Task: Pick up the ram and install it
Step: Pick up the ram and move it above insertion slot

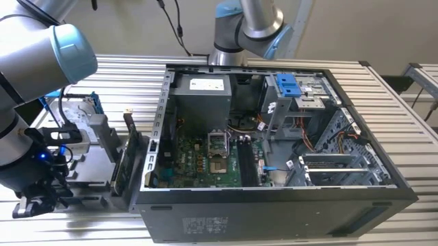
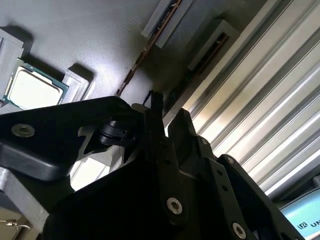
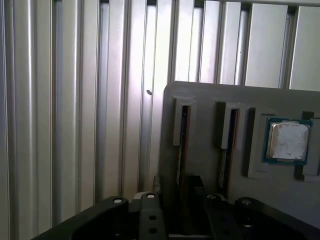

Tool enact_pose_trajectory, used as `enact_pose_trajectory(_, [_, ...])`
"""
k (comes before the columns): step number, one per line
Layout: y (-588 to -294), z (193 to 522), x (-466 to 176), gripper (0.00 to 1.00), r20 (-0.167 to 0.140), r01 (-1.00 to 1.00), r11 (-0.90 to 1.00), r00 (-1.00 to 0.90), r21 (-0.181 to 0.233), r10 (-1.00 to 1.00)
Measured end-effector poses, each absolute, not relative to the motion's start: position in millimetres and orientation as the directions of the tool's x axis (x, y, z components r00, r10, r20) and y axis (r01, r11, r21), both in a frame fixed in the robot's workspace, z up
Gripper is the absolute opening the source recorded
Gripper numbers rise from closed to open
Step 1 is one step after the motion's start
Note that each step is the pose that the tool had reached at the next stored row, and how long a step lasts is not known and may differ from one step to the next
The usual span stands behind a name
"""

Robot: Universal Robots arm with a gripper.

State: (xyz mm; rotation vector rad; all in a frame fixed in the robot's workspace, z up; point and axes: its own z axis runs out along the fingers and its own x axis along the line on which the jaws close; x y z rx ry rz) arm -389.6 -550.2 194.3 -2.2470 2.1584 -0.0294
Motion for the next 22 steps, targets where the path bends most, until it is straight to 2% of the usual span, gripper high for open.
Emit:
enact_pose_trajectory(2, [-550.2, 194.3, -389.6, 0.23, -0.004, -0.999, -0.04, 0.04, -0.032, -0.999])
enact_pose_trajectory(13, [-550.0, 194.3, -389.6, 0.23, -0.004, -0.999, -0.04, 0.04, -0.032, -0.999])
enact_pose_trajectory(15, [-550.0, 194.3, -389.6, 0.21, -0.004, -0.999, -0.04, 0.04, -0.032, -0.999])
enact_pose_trajectory(16, [-549.9, 194.3, -389.6, 0.15, -0.004, -0.999, -0.04, 0.04, -0.032, -0.999])
enact_pose_trajectory(22, [-549.8, 194.3, -389.6, 0.15, -0.004, -0.999, -0.04, 0.04, -0.032, -0.999])
